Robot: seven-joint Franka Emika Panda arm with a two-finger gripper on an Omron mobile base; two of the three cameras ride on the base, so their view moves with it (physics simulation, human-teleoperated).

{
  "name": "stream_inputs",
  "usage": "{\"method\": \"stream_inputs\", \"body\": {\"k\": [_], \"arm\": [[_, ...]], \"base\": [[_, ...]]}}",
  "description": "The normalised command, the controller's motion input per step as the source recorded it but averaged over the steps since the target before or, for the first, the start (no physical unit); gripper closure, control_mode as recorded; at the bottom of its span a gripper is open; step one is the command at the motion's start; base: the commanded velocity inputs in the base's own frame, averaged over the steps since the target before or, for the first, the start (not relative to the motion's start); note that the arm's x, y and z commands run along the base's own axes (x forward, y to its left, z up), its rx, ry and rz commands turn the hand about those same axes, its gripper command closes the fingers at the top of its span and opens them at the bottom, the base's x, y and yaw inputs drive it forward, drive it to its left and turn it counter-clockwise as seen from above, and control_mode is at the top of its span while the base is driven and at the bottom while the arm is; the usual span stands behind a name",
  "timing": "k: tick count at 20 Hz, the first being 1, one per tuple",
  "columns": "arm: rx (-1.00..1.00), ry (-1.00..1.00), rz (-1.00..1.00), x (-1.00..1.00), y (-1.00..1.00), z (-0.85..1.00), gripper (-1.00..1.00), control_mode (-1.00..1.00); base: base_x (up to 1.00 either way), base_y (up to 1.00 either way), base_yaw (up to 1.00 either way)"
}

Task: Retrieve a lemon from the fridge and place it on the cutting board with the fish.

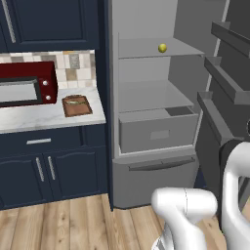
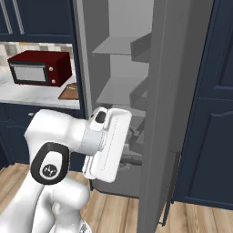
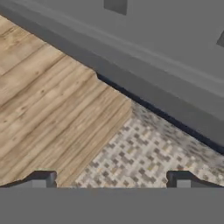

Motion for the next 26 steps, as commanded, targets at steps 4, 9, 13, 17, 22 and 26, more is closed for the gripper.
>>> {"method": "stream_inputs", "body": {"k": [4,9,13,17,22,26], "arm": [[-0.56,0.14,-0.02,0.09,0.93,-0.34,-1.0,-1.0],[-0.15,0.12,0.01,0.0,0.41,-0.46,-1.0,-1.0],[-0.1,0.12,0.0,0.11,0.46,-0.51,-1.0,-1.0],[-0.11,0.0,0.0,0.44,0.39,-0.83,-1.0,-1.0],[-0.06,0.0,-0.06,0.48,-0.07,-0.79,-1.0,-1.0],[0.0,-0.01,-0.11,0.4,-0.39,-0.83,-1.0,-1.0]], "base": [[0.0,0.0,0.0],[0.0,0.0,0.0],[0.0,0.0,0.0],[0.0,0.0,0.0],[0.0,0.0,0.0],[0.0,0.0,0.0]]}}
